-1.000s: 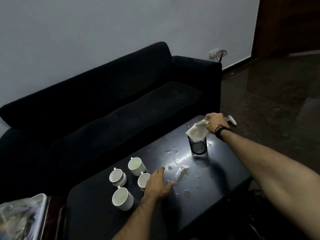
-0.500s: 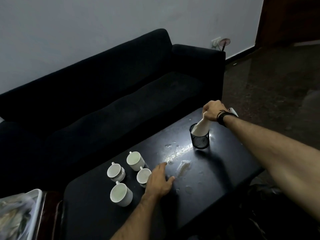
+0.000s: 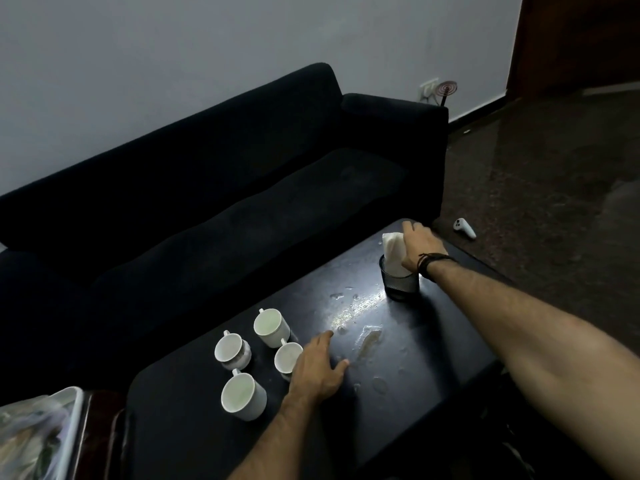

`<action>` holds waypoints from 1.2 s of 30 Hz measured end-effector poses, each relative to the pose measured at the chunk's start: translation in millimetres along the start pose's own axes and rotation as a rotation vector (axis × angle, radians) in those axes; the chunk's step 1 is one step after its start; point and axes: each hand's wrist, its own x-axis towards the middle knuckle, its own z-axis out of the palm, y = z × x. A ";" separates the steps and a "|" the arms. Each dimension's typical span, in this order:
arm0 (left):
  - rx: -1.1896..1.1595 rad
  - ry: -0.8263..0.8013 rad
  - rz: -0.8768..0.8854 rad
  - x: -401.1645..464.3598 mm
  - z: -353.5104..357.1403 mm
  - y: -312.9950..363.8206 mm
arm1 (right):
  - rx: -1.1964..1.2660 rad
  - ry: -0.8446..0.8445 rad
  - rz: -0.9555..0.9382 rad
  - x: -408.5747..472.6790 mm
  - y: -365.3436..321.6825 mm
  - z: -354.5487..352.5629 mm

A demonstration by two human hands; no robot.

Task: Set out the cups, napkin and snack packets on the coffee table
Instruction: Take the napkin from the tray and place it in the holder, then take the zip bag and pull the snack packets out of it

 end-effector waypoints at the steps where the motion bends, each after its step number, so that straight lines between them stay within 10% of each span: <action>1: 0.002 0.002 0.005 -1.2 -1.0 0.0 | -0.015 0.049 -0.019 -3.0 -3.0 1.2; 6: -0.003 0.046 0.016 -13.6 -16.1 2.0 | -0.058 0.229 -0.187 -18.6 -35.6 -7.3; 23: 0.088 0.261 -0.245 -167.2 -135.8 -101.4 | -0.023 -0.258 -0.759 -159.5 -276.1 14.6; 36: -0.004 0.434 -0.602 -346.6 -179.4 -248.7 | -0.099 -0.285 -1.120 -299.2 -464.9 52.6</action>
